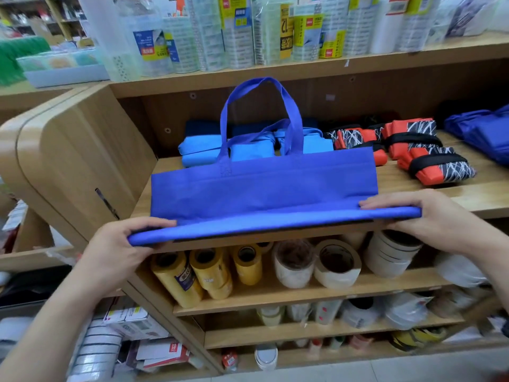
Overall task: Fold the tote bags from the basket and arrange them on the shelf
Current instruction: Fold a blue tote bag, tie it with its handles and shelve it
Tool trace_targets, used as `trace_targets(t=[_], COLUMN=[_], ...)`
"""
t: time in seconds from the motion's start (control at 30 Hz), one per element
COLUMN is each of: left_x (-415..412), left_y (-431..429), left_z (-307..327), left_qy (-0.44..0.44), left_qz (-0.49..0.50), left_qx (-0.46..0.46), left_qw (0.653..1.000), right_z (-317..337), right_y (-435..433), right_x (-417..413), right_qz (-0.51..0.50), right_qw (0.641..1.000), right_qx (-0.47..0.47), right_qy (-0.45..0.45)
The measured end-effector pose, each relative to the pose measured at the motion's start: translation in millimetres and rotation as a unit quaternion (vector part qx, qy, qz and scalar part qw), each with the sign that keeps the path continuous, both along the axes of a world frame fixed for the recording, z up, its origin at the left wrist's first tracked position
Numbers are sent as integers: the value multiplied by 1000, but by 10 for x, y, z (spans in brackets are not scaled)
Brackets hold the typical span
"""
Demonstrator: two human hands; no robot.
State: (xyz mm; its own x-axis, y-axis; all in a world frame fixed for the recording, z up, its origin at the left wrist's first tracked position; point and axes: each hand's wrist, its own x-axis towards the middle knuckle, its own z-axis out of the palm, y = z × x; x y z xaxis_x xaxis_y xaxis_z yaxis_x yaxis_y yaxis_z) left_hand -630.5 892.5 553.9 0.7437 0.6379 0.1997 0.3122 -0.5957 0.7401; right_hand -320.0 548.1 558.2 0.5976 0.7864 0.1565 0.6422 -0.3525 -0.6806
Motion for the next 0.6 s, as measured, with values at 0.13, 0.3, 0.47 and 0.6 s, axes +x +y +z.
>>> trace_targets(t=[0.13, 0.3, 0.47, 0.6], left_x=[105, 270, 353, 352], left_y=[-73, -176, -275, -215], left_z=[-14, -59, -50, 0], left_qy=[-113, -85, 12, 61], left_qz=[107, 187, 250, 199], left_qx=[-70, 21, 113, 245], left_qw=[985, 978, 962, 947], right_z=[-33, -145, -119, -95], right_y=[104, 294, 453, 521], right_x=[14, -3, -119, -95], right_qz=[-66, -192, -287, -293], right_qw=[993, 974, 954, 951], right_qx=[81, 113, 8, -63], right_qy=[51, 29, -87, -75])
